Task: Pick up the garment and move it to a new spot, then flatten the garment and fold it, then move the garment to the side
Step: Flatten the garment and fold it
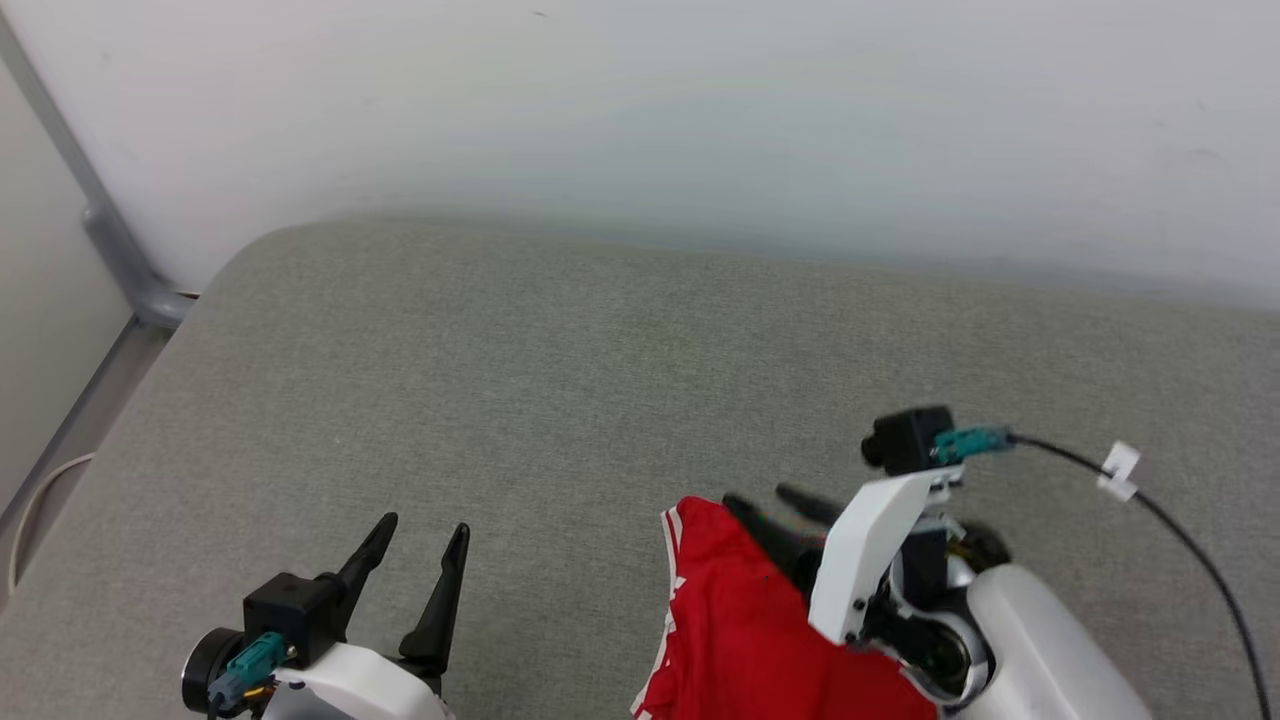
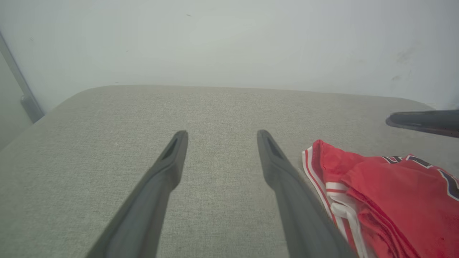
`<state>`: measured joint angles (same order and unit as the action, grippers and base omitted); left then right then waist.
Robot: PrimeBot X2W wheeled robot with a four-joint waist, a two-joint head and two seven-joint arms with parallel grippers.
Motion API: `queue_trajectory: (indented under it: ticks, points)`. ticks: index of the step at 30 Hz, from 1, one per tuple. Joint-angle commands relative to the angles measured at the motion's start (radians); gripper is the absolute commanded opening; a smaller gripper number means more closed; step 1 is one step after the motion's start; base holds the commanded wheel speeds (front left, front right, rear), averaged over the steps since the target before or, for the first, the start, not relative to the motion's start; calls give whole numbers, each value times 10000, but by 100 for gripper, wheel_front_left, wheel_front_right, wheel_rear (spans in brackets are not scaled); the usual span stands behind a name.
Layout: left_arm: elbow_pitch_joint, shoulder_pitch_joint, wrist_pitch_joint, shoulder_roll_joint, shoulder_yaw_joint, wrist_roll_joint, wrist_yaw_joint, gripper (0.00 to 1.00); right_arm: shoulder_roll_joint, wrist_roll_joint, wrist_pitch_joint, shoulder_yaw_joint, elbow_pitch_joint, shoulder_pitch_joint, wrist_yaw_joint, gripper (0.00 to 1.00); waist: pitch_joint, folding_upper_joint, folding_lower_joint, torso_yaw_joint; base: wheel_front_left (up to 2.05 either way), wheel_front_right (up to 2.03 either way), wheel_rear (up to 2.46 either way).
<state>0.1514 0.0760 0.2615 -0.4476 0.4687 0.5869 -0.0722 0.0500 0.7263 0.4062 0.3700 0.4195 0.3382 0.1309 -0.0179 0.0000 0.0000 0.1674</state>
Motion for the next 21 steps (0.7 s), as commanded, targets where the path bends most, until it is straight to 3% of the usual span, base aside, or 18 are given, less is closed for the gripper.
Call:
queue_trajectory:
  ticks: [1, 7, 15, 18, 21]
  points:
    - [-79, -38, 46, 36, -76, 16, -33, 100, 14, -776, -138, -212, -259, 222, -5, 100, -5, 0, 0, -116, 0, 0, 0]
    - [-345, -53, 47, 225, -320, -122, -5, 100, 1089, -3292, -1013, -1168, -1623, 112, -5, 100, 63, 0, 0, -400, 0, 0, 0]
    - [-726, -118, 46, 556, -904, -574, 125, 100, 2678, -4674, -2558, -2417, -3138, -789, -6, 100, 250, 0, 0, -753, 0, 0, 0]
    - [-875, -157, 46, 708, -1163, -815, 221, 100, 2839, -4935, -3138, -3002, -3576, -1330, -6, 100, 336, 0, 0, -852, 0, 0, 0]
    - [-1006, -214, 46, 900, -1421, -1023, 393, 100, 2551, -5030, -3689, -3670, -3964, -1950, -6, 100, 403, 0, 0, -908, 0, 0, 0]
